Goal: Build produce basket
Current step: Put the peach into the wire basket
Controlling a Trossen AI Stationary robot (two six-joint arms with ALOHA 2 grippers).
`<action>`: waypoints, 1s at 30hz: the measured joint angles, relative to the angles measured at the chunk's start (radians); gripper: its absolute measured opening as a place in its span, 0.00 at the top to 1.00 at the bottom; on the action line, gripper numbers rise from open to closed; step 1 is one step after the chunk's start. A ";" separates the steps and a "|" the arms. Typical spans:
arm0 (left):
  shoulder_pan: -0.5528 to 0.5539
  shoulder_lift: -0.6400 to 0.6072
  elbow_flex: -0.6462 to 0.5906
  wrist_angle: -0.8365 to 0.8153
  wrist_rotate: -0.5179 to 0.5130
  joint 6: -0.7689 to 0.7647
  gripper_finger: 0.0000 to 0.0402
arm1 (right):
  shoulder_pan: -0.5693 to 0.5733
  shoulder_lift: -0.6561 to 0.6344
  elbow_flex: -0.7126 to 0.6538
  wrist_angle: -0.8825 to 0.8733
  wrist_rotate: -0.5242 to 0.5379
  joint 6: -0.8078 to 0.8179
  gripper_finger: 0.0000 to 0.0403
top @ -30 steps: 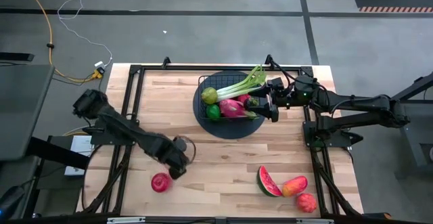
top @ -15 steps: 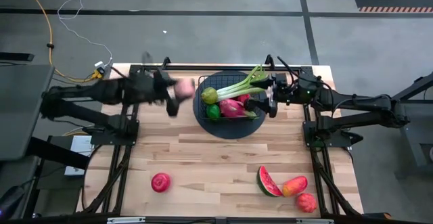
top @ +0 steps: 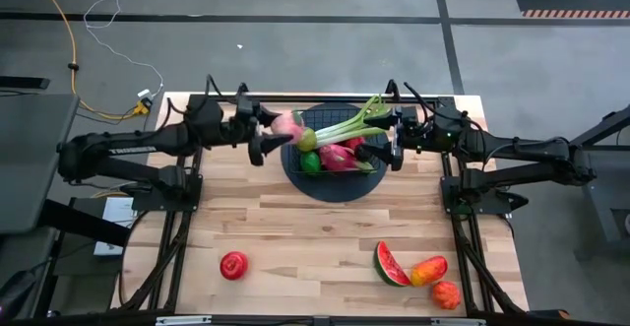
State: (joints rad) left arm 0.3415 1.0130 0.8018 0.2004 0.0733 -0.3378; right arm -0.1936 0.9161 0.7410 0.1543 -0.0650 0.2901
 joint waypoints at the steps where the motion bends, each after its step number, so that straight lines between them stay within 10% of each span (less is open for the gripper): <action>1: -0.014 0.002 -0.004 0.014 -0.015 0.000 0.25 | 0.000 0.000 0.000 0.000 0.000 0.000 0.02; 12: -0.073 0.046 0.019 -0.008 -0.207 0.017 0.25 | 0.000 0.000 0.000 0.000 -0.017 0.000 0.02; 30: -0.052 0.564 0.506 -0.706 -0.280 -0.199 0.25 | 0.000 0.000 0.000 -0.025 -0.017 0.023 0.02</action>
State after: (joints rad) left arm 0.2895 1.5765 1.3079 -0.5056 -0.2070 -0.5363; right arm -0.1940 0.9161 0.7414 0.1289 -0.0822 0.3130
